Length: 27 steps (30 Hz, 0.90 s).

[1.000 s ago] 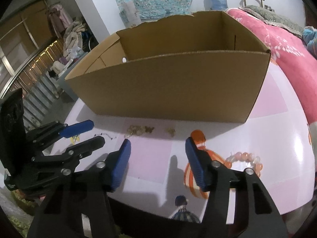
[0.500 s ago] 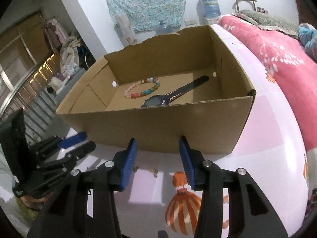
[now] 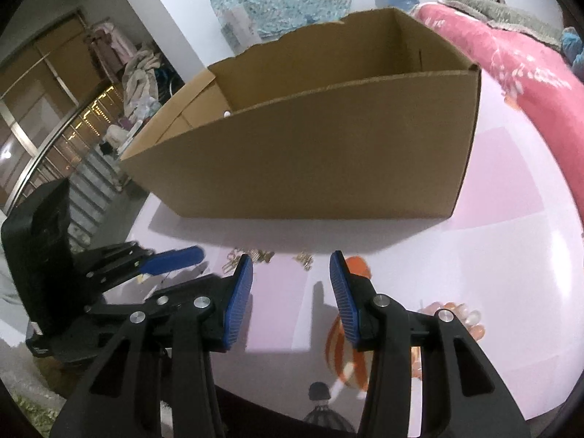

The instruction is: Organize jewelry

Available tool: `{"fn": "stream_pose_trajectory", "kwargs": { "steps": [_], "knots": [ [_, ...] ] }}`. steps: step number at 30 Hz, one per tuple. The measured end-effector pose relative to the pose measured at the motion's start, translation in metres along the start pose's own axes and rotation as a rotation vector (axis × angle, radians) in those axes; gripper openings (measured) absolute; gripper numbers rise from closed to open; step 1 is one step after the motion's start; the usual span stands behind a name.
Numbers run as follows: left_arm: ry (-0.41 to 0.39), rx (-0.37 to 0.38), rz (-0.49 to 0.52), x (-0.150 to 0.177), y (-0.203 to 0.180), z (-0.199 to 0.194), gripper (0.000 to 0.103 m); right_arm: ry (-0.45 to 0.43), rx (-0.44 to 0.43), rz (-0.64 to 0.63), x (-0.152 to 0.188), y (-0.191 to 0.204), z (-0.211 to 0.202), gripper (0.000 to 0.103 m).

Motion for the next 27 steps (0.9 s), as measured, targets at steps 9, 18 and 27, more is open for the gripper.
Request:
{"fn": "stream_pose_trajectory", "kwargs": {
  "steps": [9, 18, 27],
  "knots": [
    [0.058, -0.064, 0.053, -0.003, 0.004, 0.016, 0.014, -0.009, -0.027, 0.021, -0.004, -0.004, 0.001, 0.043],
    [0.046, -0.100, 0.127, 0.000, -0.006, 0.017, 0.004, -0.018, -0.022, 0.045, -0.003, -0.007, -0.003, 0.043],
    [-0.015, -0.100, 0.015, 0.013, 0.018, -0.015, 0.004, -0.004, -0.017, -0.001, 0.003, 0.005, -0.008, 0.043]
  ]
}}
Point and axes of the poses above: each gripper's, at about its wrist camera, not at the fingertips, and z roughly the way its jaws point, y to its left, x to its underside, the point moved 9 cm from there along z, roughly the way its jaws point, and after that the axes turned 9 degrees about y, right-handed, at the moved point
